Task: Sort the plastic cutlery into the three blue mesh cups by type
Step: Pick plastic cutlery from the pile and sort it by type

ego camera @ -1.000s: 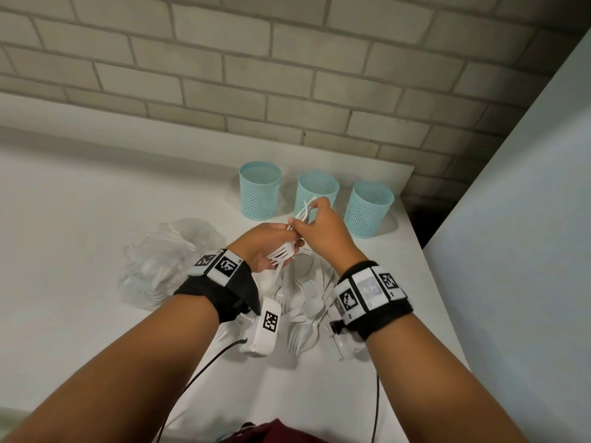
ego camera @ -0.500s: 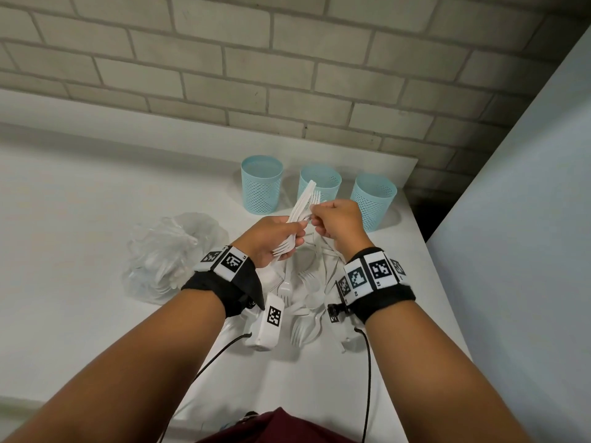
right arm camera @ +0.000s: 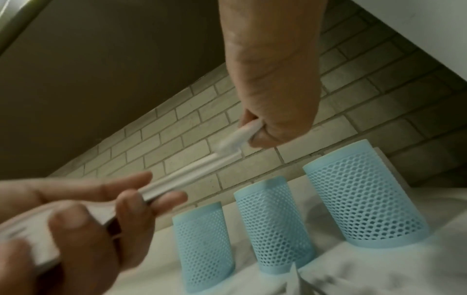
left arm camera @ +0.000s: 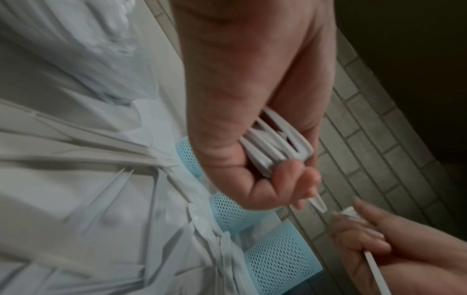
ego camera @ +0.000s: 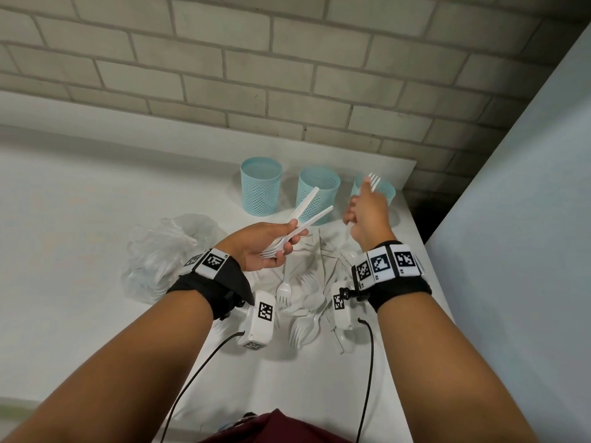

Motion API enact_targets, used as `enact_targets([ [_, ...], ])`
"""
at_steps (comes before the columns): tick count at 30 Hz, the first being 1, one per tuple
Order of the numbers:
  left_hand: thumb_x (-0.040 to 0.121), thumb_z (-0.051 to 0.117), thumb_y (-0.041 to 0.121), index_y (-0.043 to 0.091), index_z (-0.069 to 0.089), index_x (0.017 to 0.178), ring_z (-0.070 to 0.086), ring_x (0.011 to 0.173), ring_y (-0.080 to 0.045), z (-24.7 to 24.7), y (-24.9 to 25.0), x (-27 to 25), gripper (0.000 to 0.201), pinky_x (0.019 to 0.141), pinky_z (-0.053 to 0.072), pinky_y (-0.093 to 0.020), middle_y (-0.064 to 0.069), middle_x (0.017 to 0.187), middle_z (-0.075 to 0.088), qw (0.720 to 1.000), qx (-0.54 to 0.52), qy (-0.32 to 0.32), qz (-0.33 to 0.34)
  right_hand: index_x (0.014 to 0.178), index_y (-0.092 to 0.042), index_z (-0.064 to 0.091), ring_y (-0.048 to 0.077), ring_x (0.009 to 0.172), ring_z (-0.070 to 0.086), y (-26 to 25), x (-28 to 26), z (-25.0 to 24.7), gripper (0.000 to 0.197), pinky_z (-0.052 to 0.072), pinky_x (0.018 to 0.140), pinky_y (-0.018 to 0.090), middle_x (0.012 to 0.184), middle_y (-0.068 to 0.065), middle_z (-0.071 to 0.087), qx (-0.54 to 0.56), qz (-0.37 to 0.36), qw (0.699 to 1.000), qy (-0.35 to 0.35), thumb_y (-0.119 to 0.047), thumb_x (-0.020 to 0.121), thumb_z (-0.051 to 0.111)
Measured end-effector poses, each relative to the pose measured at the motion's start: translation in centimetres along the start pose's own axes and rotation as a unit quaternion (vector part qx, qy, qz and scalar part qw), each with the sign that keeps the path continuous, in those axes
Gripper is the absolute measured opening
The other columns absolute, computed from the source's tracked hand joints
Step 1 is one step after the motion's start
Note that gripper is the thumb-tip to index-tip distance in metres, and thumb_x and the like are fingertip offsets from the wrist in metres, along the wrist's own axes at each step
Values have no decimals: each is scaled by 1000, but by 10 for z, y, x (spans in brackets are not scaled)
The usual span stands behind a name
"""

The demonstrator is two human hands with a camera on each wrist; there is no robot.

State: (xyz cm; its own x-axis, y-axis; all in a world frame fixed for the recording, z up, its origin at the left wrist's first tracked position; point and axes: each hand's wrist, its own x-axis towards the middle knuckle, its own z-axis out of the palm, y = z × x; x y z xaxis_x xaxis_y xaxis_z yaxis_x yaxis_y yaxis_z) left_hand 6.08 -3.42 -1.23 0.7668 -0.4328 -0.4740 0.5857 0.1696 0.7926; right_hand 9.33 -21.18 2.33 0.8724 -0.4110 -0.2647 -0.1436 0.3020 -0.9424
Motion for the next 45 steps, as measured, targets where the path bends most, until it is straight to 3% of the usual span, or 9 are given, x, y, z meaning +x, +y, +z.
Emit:
enact_targets([
  [4, 96, 47, 36, 12, 64, 100, 48, 49, 0, 3, 2, -1, 30, 42, 39, -10, 9, 65, 55, 1000, 23, 3, 1, 71, -12, 49, 4, 32, 26, 15, -5, 3, 37, 21, 31, 15, 58, -2, 41, -166, 70, 980, -90, -43, 85, 64],
  [9, 96, 49, 32, 12, 64, 102, 49, 50, 0, 0, 2, 1, 26, 44, 40, -11, 9, 64, 58, 999, 39, 20, 4, 71, -10, 52, 3, 31, 27, 23, -6, 4, 25, 20, 31, 13, 58, 0, 44, -187, 101, 968, -135, -23, 91, 59],
  [20, 88, 62, 15, 9, 60, 105, 60, 49, -5, -2, 0, 6, 18, 42, 42, -10, 1, 77, 61, 993, 0, 104, 52, 70, -10, 44, 10, 47, 31, 25, 2, -7, 23, 26, 33, 15, 62, 3, 40, -140, 20, 987, -71, -5, 90, 54],
  [28, 86, 66, 16, 13, 63, 78, 57, 69, -8, -6, 3, 14, 9, 57, 51, -12, -1, 76, 63, 945, -69, 250, 200, 73, -13, 44, 10, 49, 35, 31, -2, -11, 23, 29, 37, 16, 62, 2, 41, -194, -23, 975, -101, -16, 92, 55],
  [32, 82, 70, 14, 14, 66, 70, 56, 68, -14, -7, 5, 16, 13, 68, 51, -22, -4, 73, 63, 917, 6, 297, 265, 79, -11, 54, 9, 50, 36, 26, -7, -14, 26, 31, 42, 18, 62, 1, 44, -332, 17, 922, -200, -33, 90, 61],
  [35, 79, 73, 14, 16, 68, 68, 57, 59, -8, -7, 6, 16, 12, 56, 48, -15, 2, 64, 65, 905, 77, 304, 287, 80, -10, 56, 12, 52, 40, 19, -8, -15, 36, 35, 52, 22, 62, 0, 47, -424, -14, 879, -217, -44, 92, 53],
  [39, 78, 74, 19, 10, 71, 76, 51, 42, 5, 1, 2, 17, 10, 46, 39, -8, 9, 57, 63, 899, 151, 277, 304, 102, -7, 61, 13, 62, 54, 17, -15, -5, 36, 44, 61, 24, 73, 1, 61, -435, -11, 870, -232, -33, 101, 37],
  [42, 78, 75, 22, 12, 71, 75, 54, 50, 3, 5, 0, 20, 12, 54, 43, -11, 2, 67, 66, 899, 165, 259, 313, 95, -6, 55, 14, 52, 63, 19, -25, 2, 36, 50, 52, 24, 63, 6, 67, -380, 69, 873, -297, -31, 103, 31],
  [45, 79, 73, 24, 14, 69, 72, 58, 60, -6, 4, -1, 22, 13, 61, 47, -17, -1, 70, 67, 905, 148, 249, 312, 92, -7, 52, 11, 36, 51, 20, -26, 3, 38, 40, 41, 18, 51, 3, 60, -323, 118, 881, -327, -38, 101, 33],
])
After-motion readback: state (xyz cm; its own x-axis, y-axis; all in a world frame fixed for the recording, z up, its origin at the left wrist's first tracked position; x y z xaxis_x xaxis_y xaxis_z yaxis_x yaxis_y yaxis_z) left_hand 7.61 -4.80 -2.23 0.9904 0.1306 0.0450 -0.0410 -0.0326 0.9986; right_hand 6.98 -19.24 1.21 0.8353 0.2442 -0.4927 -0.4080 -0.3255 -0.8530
